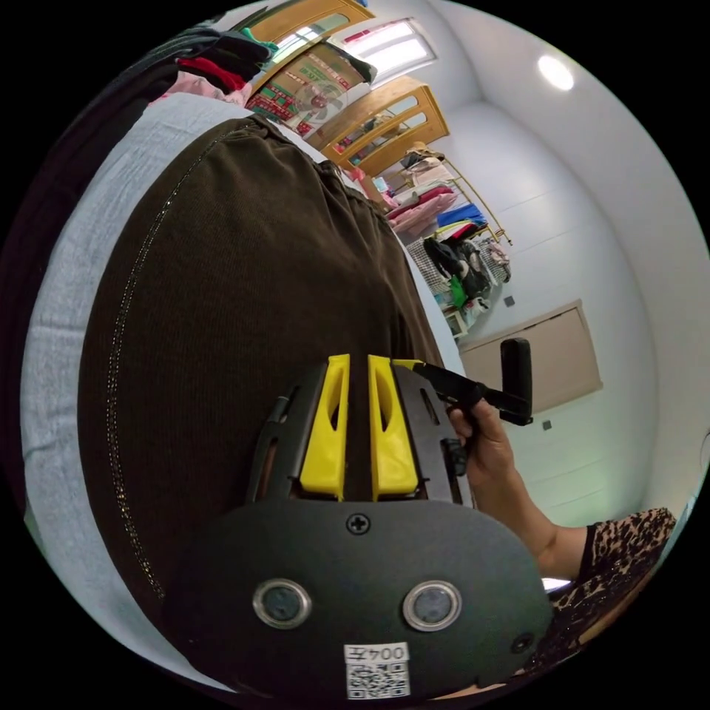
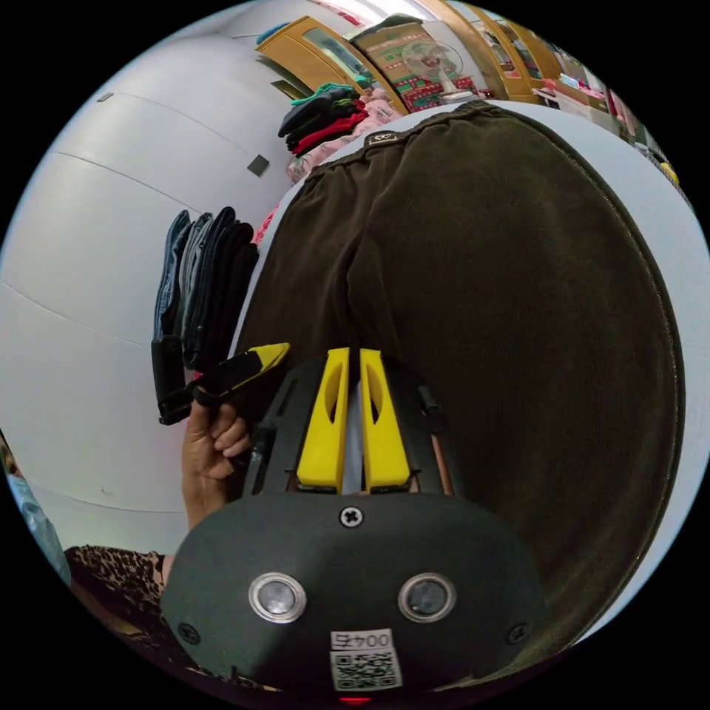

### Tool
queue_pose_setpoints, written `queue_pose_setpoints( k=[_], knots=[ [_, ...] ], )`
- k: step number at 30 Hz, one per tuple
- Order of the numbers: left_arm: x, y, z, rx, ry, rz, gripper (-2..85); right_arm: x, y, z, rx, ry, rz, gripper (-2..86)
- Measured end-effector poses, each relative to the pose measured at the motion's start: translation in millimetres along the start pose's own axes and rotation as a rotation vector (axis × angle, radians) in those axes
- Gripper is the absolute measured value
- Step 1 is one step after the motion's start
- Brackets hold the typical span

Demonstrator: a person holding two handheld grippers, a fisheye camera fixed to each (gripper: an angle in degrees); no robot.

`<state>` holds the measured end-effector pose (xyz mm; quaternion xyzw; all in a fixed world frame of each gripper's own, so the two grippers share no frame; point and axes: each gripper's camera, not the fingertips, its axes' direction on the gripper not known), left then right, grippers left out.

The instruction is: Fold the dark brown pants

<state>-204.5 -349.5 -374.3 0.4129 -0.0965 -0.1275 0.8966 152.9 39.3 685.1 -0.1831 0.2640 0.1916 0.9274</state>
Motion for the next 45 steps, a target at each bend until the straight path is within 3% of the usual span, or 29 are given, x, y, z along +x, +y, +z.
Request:
queue_pose_setpoints(
  k=[8,12,18,23,28,33,39,45],
  knots=[
    [5.5,12.8,3.0,-0.014,-0.058,0.013,2.2,-26.7,5.3,-31.8,0.033,0.041,-0.096,1.7],
    [9.1,20.6,5.7,-0.022,-0.082,0.028,2.5,-33.7,10.9,-28.7,-0.056,0.114,-0.148,1.7],
    [11.4,36.4,10.0,-0.031,-0.09,0.042,3.7,-54.7,54.3,-99.5,-0.006,0.188,-0.191,3.5],
    [17.7,55.4,15.0,-0.034,-0.1,0.08,6.7,-46.6,151.6,-162.2,-0.182,0.318,-0.109,4.7],
    [22.4,74.6,19.7,-0.032,-0.115,0.099,8.0,-46.1,264.4,-207.7,-0.482,0.434,0.032,7.7],
    [38.5,102.0,18.8,0.034,-0.202,0.149,9.5,-47.2,306.9,-212.5,-0.563,0.485,0.07,8.3],
    [88.3,170.7,-16.8,0.147,-0.361,0.272,7.7,-65.3,307.9,-225.5,-0.551,0.556,-0.002,7.6],
    [141.9,332.6,-59.8,-0.008,-0.411,0.292,7.6,-64.6,308.0,-246.1,-0.55,0.497,0.023,6.7]
  ],
)
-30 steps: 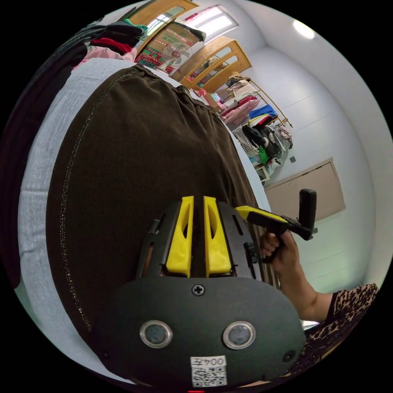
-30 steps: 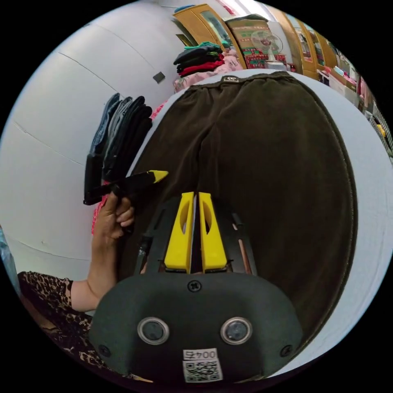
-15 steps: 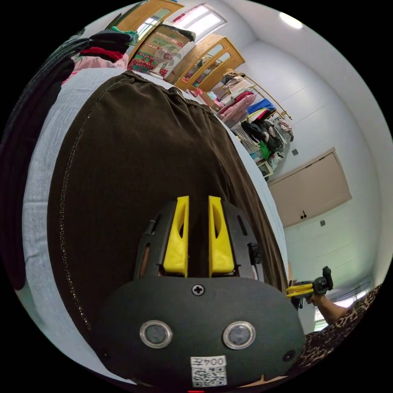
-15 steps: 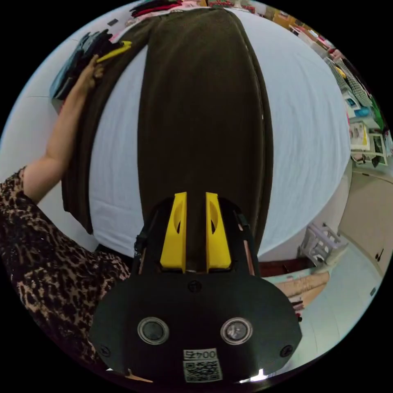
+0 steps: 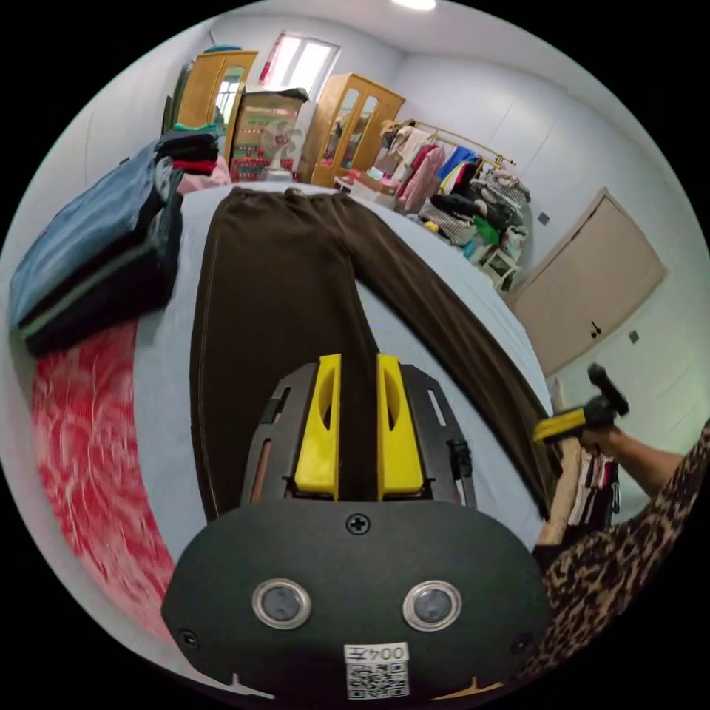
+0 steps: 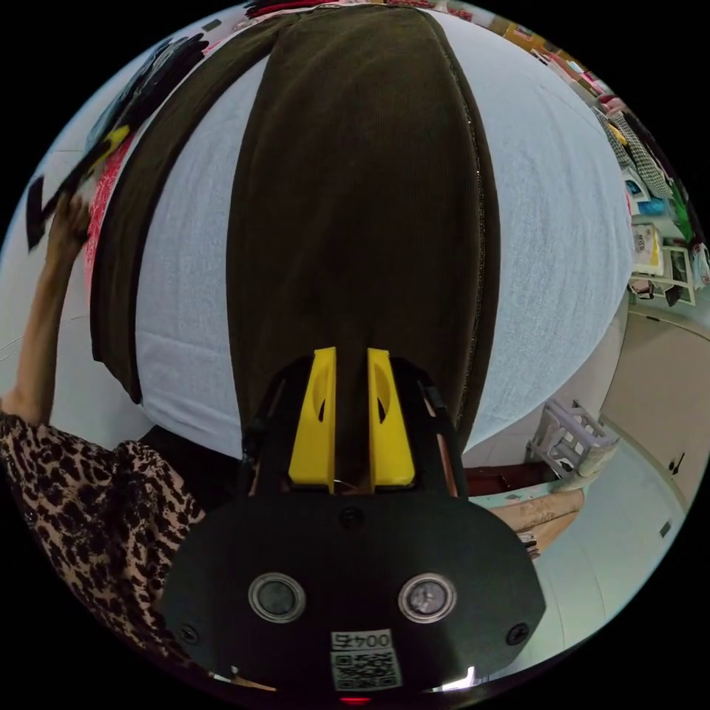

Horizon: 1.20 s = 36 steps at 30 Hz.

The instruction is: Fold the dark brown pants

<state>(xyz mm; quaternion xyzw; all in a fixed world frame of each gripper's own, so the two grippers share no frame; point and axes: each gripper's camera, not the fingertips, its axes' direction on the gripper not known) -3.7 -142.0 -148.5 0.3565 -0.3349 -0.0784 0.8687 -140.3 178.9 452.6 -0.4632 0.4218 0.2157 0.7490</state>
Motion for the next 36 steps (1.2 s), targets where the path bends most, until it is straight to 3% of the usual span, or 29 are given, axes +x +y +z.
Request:
queue_pose_setpoints(
  k=[4,8,14,20,29,36],
  knots=[
    [46.8,119.9,-23.8,-0.175,-0.095,-0.056,7.6,1.6,5.2,-7.9,-0.015,0.0,0.003,5.3],
    [69.3,194.3,-16.9,-0.339,-0.066,-0.129,6.8,1.5,8.1,-13.5,-0.037,0.007,0.001,4.9],
    [80.3,221.2,-4.6,-0.369,-0.129,-0.142,3.2,-7.0,13.0,-19.6,-0.067,0.08,-0.027,4.8],
    [74.7,244.3,0.9,-0.363,-0.056,-0.217,2.1,-8.5,20.6,-23.5,-0.073,0.111,-0.008,5.5],
    [90.4,274.2,13.3,-0.388,-0.075,-0.182,2.0,3.0,29.0,-26.6,-0.072,0.087,0.008,5.5],
    [95.4,302.4,21.0,-0.38,-0.051,-0.214,1.8,33.2,28.6,-28.0,-0.088,-0.049,0.041,5.8]
  ],
)
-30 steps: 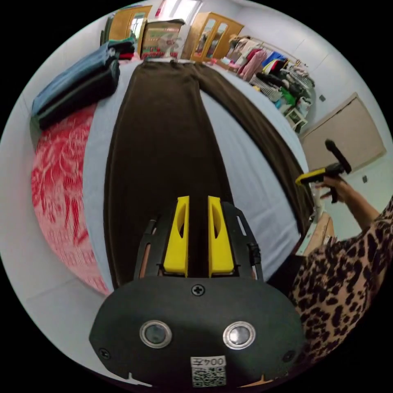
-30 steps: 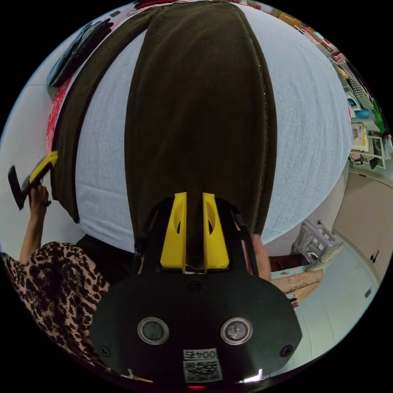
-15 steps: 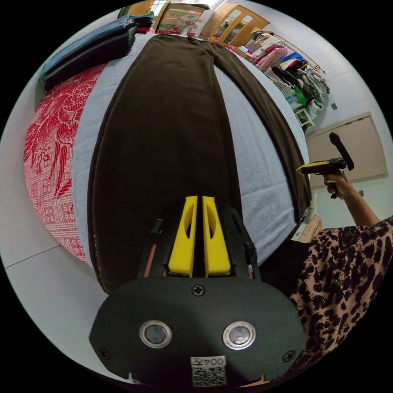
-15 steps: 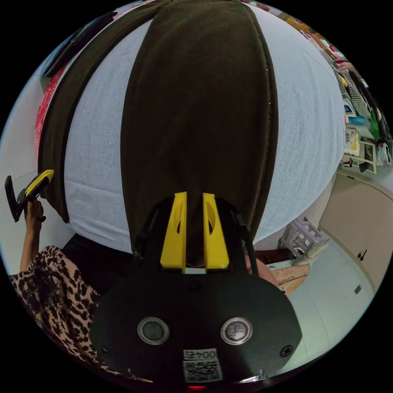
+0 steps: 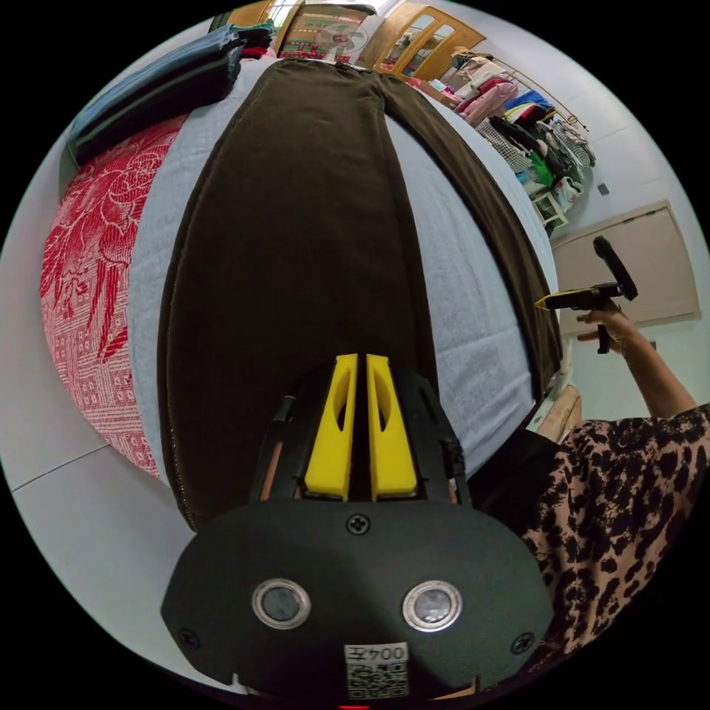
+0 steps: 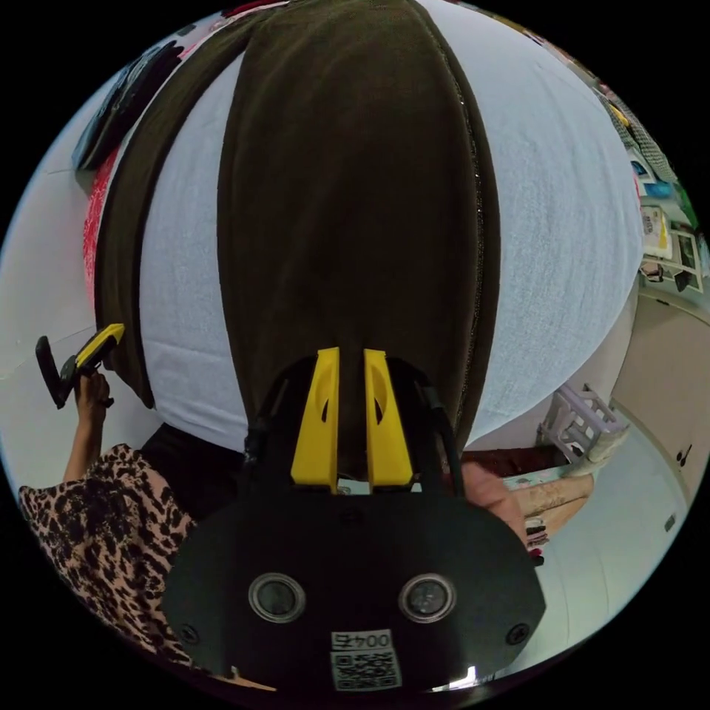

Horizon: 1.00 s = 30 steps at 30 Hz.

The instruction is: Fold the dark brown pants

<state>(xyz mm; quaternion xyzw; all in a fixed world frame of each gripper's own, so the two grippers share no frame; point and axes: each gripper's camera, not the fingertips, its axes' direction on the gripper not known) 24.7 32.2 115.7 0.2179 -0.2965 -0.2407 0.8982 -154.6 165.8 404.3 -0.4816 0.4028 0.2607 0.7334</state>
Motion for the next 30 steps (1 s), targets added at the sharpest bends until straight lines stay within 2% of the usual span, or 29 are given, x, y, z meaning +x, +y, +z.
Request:
queue_pose_setpoints(
  k=[10,17,23,30],
  knots=[
    [31.5,40.9,17.8,-0.006,-0.076,-0.091,2.8,-6.6,-4.6,2.3,0.001,0.13,-0.169,5.5],
    [107.8,137.7,9.0,0.161,-0.087,-0.322,2.9,-0.8,-18.9,2.6,-0.058,0.146,-0.355,4.8],
    [173.2,219.5,41.0,0.168,-0.084,-0.448,2.8,6.4,-26.4,2.6,-0.049,0.146,-0.465,4.4],
    [210.4,274.8,57.4,0.216,-0.062,-0.501,2.7,-3.8,-28.0,7.6,-0.002,0.276,-0.541,5.3]
  ],
)
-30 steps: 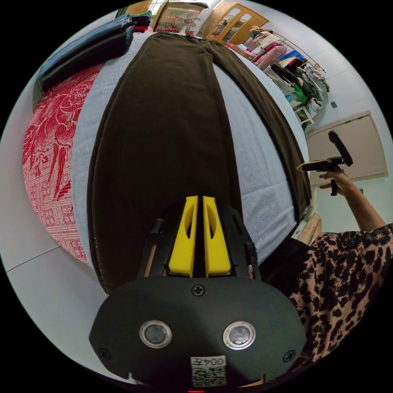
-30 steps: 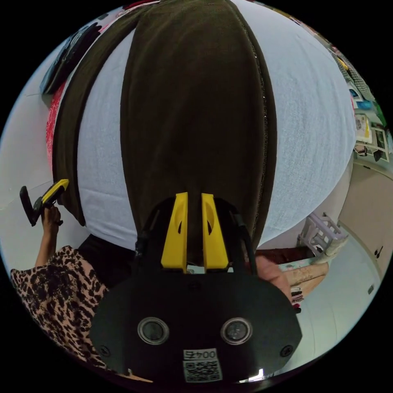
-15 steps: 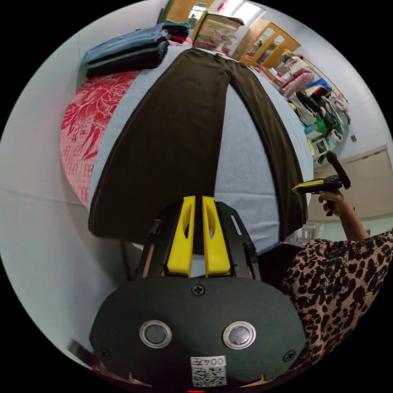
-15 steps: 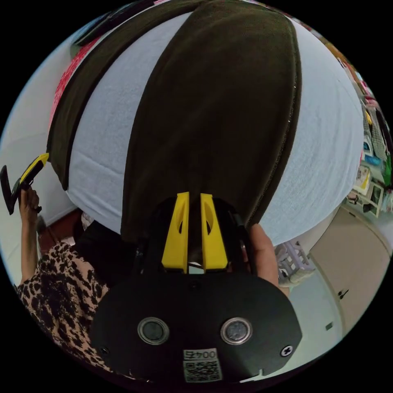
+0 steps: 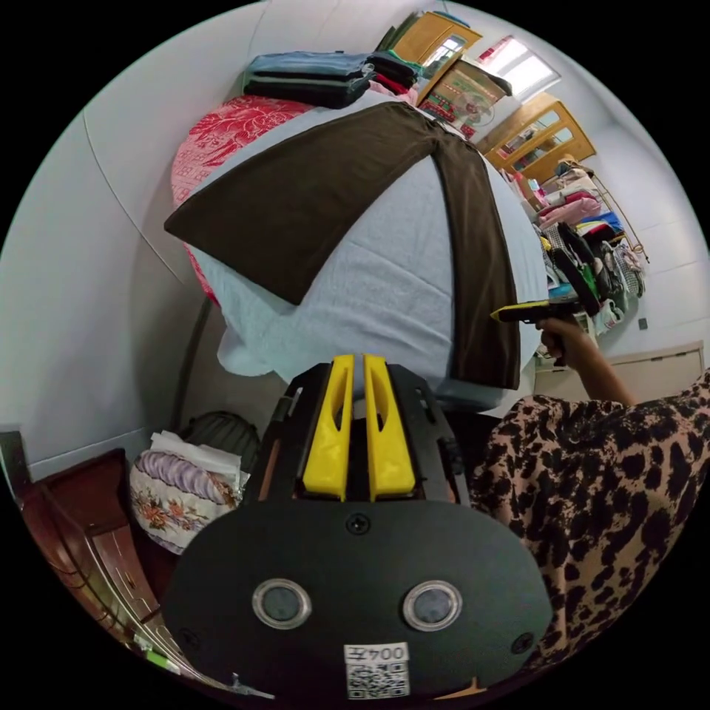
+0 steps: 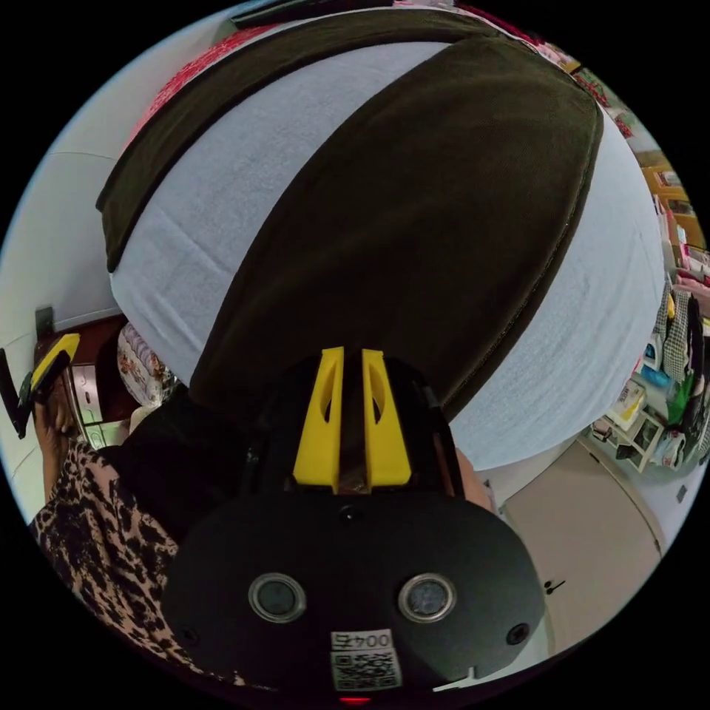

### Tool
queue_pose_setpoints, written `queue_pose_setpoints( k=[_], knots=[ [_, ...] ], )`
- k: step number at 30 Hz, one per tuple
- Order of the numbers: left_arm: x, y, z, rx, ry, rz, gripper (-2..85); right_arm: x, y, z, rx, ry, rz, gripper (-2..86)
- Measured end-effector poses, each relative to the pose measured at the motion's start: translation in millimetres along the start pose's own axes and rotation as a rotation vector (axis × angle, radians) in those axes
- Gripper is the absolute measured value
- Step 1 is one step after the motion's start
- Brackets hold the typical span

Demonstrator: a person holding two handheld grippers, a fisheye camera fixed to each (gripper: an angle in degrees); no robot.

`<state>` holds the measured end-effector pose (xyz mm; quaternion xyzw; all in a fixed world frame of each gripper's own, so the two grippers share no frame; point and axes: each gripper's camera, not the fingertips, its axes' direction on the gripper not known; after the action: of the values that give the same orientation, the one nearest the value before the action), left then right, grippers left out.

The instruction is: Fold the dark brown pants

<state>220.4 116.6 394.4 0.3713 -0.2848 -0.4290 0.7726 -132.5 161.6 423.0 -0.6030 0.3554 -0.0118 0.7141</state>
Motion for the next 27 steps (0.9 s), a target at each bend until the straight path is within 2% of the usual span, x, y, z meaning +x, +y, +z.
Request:
queue_pose_setpoints(
  k=[5,9,10,13,17,21,27],
  knots=[
    [5.2,26.9,14.3,0.024,0.043,0.054,2.6,7.5,-1.3,2.1,0.038,0.011,0.007,5.4],
    [1.8,46.9,24.8,0.06,0.093,0.068,2.5,36.1,-3.2,0.6,0.056,-0.156,0.08,9.1],
    [-0.7,55.2,28.0,0.075,0.11,0.065,2.5,45.0,-2.7,-3.1,0.084,-0.233,0.095,12.6],
    [-8.1,79.7,34.5,0.103,0.151,0.019,2.5,64.5,-1.9,-19.2,0.164,-0.325,0.102,13.9],
    [-9.5,114.1,44.1,0.114,0.204,-0.049,2.7,82.6,-11.4,-38.4,0.198,-0.297,0.087,17.5],
    [3.3,134.1,50.5,0.107,0.172,-0.071,2.7,108.5,-35.2,-49.3,0.178,-0.233,0.058,21.8],
    [48.5,154.8,73.1,0.139,0.148,-0.209,2.5,162.3,-94.6,-61.8,0.131,-0.143,-0.072,20.6]
  ],
)
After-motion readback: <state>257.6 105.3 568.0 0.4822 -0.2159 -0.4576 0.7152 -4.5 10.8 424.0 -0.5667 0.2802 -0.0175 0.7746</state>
